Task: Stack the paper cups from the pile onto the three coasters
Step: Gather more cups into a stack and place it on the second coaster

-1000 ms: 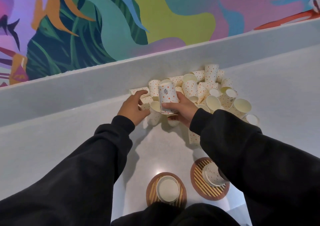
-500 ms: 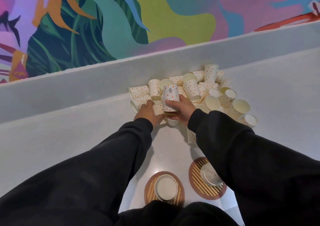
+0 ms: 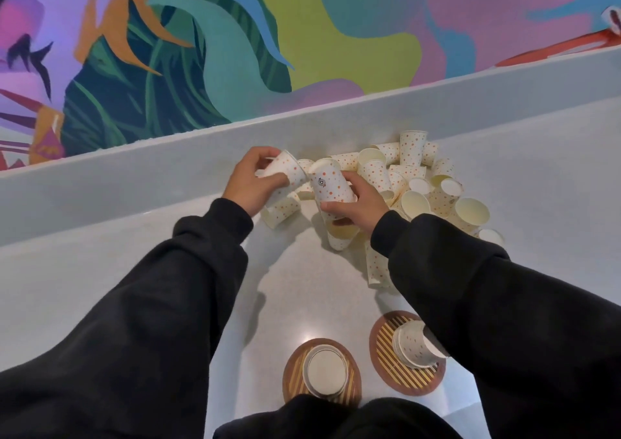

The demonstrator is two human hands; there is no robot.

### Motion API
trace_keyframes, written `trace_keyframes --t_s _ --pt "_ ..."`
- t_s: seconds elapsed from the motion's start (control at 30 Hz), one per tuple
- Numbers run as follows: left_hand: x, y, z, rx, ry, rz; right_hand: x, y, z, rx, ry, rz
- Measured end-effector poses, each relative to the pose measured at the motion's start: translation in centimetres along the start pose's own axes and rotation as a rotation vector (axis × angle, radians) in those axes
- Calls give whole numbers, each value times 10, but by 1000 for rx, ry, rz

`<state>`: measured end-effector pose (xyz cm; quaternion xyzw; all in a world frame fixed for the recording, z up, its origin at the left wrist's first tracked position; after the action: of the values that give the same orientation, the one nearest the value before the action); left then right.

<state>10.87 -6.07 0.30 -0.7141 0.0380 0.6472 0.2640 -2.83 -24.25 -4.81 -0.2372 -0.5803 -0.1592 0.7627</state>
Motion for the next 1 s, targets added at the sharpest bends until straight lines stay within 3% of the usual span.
trace_keyframes --t_s 0.27,0.37,0.63,0.87,1.0 --pt "-66 -18 21 71 150 -131 25 -16 22 -18 -246 243" --pt "-78 -5 35 149 214 -182 31 -23 38 -8 -298 227" --pt "-102 46 82 197 256 -201 35 -67 77 22 -214 -54" --pt "-116 101 133 337 243 -103 17 -124 110 55 -148 35" --pt "-114 129 166 462 196 -186 -5 -144 124 147 -114 71"
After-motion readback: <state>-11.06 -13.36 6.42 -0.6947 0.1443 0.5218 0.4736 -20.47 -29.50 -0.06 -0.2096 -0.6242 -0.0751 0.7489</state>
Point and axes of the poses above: each hand's wrist, its own z-axis away from the middle knuckle, its own y-axis out of the palm, x = y × z, the point moved 3 cm from there along -z, towards the middle knuckle, and after that the axes turned 8 degrees about -x, right-handed, at the moved point
